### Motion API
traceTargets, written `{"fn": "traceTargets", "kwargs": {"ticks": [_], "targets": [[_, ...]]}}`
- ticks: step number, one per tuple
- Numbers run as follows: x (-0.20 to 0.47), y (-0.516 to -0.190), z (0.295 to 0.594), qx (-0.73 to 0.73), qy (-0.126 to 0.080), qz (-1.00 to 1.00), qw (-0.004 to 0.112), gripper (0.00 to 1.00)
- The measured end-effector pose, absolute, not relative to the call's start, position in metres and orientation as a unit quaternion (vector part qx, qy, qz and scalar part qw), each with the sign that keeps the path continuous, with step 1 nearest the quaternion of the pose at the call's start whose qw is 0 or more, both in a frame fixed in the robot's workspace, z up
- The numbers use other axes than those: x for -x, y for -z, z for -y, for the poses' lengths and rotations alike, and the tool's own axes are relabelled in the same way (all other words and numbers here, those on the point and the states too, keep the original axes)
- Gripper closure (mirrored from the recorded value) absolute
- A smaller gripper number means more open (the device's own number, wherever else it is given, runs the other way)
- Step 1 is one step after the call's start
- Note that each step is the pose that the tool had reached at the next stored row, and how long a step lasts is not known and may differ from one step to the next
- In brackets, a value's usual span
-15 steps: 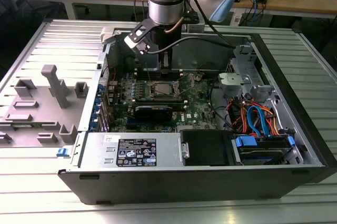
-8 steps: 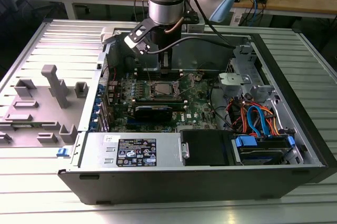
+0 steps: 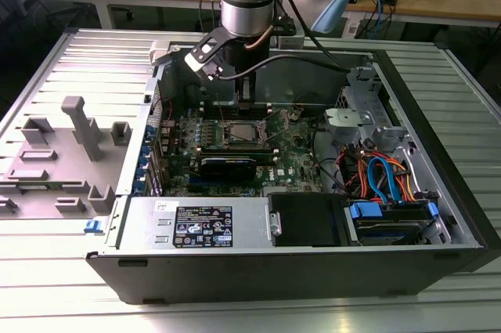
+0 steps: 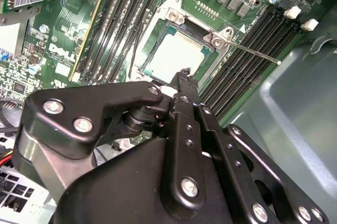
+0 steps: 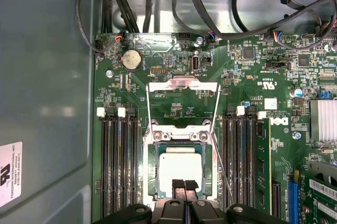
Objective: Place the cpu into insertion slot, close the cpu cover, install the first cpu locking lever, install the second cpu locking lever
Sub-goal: 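Close the cpu cover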
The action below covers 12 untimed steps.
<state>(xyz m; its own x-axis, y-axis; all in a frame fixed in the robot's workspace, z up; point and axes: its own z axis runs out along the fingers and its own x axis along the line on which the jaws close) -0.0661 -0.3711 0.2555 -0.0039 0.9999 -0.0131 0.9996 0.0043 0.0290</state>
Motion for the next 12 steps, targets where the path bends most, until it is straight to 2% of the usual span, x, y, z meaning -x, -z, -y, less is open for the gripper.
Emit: {"fn": "traceTargets", "kwargs": {"ticks": [12], "targets": [[0.0659, -0.2577, 0.3711, -0.706, -0.005, -0.709, 0.014, 0.89]]}}
